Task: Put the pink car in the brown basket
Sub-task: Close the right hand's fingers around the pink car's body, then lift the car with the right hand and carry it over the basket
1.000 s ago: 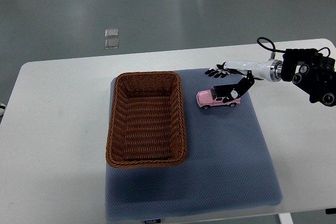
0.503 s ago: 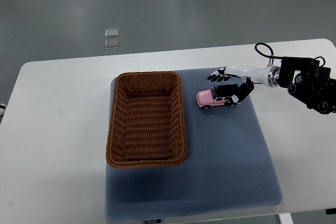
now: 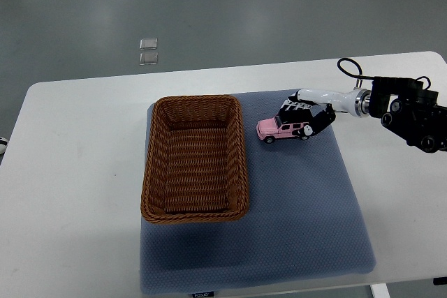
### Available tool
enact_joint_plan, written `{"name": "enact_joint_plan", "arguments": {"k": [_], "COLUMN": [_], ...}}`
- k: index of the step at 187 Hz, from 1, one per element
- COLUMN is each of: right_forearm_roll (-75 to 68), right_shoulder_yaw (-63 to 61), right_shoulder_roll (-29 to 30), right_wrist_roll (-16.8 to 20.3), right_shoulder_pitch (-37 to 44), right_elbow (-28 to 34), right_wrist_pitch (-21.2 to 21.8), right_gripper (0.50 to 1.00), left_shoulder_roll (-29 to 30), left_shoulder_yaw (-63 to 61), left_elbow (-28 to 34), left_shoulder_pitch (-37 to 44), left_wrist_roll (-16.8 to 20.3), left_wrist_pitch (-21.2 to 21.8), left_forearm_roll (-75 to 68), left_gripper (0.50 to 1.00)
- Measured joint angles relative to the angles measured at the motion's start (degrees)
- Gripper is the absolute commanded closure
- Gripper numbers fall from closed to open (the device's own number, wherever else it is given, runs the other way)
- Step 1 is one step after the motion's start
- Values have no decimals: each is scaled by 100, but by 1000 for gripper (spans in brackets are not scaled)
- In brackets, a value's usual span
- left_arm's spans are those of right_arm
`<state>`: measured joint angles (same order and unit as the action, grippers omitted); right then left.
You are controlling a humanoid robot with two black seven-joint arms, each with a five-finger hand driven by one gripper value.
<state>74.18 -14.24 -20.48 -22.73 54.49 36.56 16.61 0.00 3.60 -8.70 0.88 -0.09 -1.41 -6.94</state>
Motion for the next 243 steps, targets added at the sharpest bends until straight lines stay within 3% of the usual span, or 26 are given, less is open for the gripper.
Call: {"name": "enact_joint_plan", "arguments": {"k": [113, 157, 243], "right_forearm_roll": [-164, -195, -177], "right_shoulder_yaw": [-141, -251, -186], "right_shoulder_roll": [-146, -140, 572], "right_wrist_roll": [-611, -670, -664], "right_shoulder_pitch": [36, 301, 872], "right_elbow": [-11, -16, 38], "right_wrist_pitch": [-194, -157, -113], "right_gripper": [1000, 1000, 1000], "left_shoulder_roll": [0, 0, 0], "left_shoulder_yaw": [0, 0, -1], "left_elbow": [0, 0, 0], "left_shoulder_pitch": [0, 0, 1], "left_wrist_roll": [0, 0, 0], "left_wrist_pitch": [0, 0, 0], "left_forearm_roll": [0, 0, 0], "left_gripper": [500, 500, 500]}}
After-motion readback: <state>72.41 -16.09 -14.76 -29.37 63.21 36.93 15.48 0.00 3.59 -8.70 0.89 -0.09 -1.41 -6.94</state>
